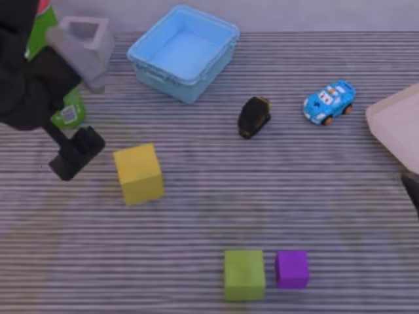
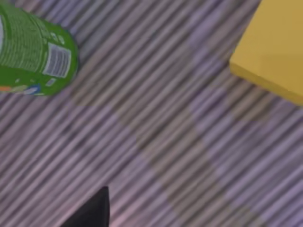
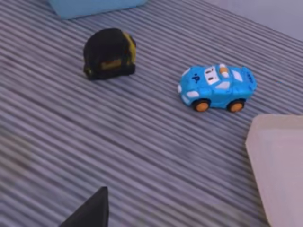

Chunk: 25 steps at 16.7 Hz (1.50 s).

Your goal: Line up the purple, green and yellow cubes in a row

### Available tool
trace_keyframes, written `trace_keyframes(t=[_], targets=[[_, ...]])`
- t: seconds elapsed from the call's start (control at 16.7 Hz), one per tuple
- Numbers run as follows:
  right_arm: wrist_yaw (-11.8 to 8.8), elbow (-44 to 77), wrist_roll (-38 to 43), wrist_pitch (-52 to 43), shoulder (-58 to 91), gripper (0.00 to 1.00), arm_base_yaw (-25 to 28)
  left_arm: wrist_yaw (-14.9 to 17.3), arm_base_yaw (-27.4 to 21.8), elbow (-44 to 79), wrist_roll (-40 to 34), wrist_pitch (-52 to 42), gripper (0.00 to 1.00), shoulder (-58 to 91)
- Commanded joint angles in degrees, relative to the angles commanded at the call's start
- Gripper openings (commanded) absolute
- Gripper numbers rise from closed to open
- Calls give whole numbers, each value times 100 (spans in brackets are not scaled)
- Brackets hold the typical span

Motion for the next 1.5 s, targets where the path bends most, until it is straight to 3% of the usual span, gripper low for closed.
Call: trace_keyframes(t=[0.42,0.72,1.08,1.5], targets=[[236,-2213,1037,1539,-2733,100,-1268,-2,-612,2492,1276,-1657,100,3002],[342,-2754,1327,1963,-3484,100,-1577,-15,-778,3218,1622,-2064,100,3802],[342,-2754,1327,1963,-3484,100,-1577,-14,-759,3126,1625,-1957,100,3825],[342,-2754,1327,1963,-3484,100,-1577,-9,-768,2235,1636,-464,100,4385]])
